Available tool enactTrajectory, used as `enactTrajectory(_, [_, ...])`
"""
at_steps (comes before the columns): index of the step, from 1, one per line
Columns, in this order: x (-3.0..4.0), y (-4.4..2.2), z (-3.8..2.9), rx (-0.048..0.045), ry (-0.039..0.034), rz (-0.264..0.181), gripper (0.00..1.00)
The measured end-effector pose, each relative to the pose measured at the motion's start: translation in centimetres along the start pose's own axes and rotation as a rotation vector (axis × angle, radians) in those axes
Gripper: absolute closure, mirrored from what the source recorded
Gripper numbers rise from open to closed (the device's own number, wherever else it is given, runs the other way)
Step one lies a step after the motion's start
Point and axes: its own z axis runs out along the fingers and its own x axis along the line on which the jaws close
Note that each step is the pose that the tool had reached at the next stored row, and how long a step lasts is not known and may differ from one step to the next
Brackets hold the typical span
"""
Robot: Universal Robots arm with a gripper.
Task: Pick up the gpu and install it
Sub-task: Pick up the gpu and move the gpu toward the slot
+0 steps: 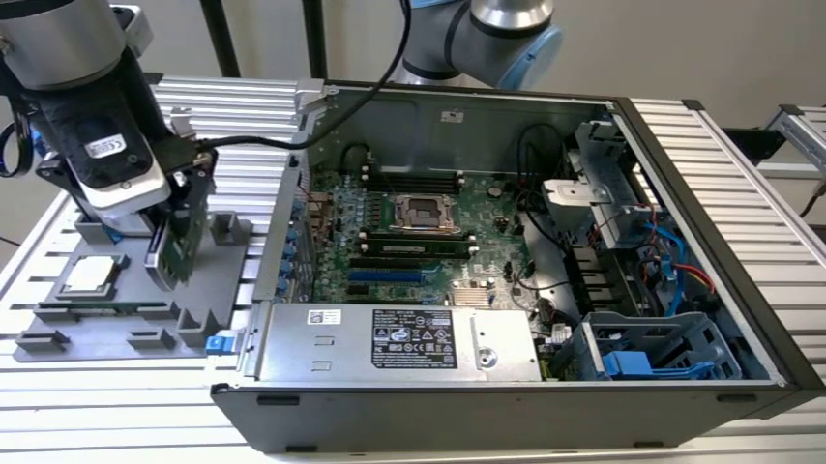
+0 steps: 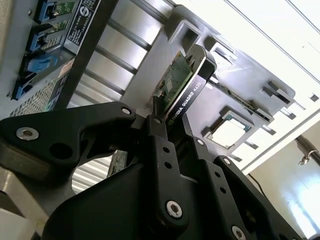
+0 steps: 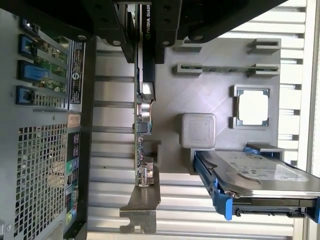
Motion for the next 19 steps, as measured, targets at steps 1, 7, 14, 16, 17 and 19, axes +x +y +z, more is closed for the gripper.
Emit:
enactTrajectory(1, [0.00, 0.01, -0.10, 0.0000, 0.0000, 0.000, 1.00])
enactTrajectory(7, [0.00, 0.06, -0.64, -0.0001, -0.0004, 0.006, 1.00])
enactTrajectory(14, [-0.01, 0.12, -1.40, 0.0001, -0.0007, 0.011, 1.00])
enactTrajectory(16, [-0.01, 0.14, -1.63, 0.0000, -0.0008, 0.011, 1.00])
enactTrajectory(17, [-0.02, 0.15, -1.75, 0.0001, -0.0008, 0.011, 1.00])
enactTrajectory(19, [-0.02, 0.16, -1.94, 0.0000, -0.0009, 0.011, 1.00])
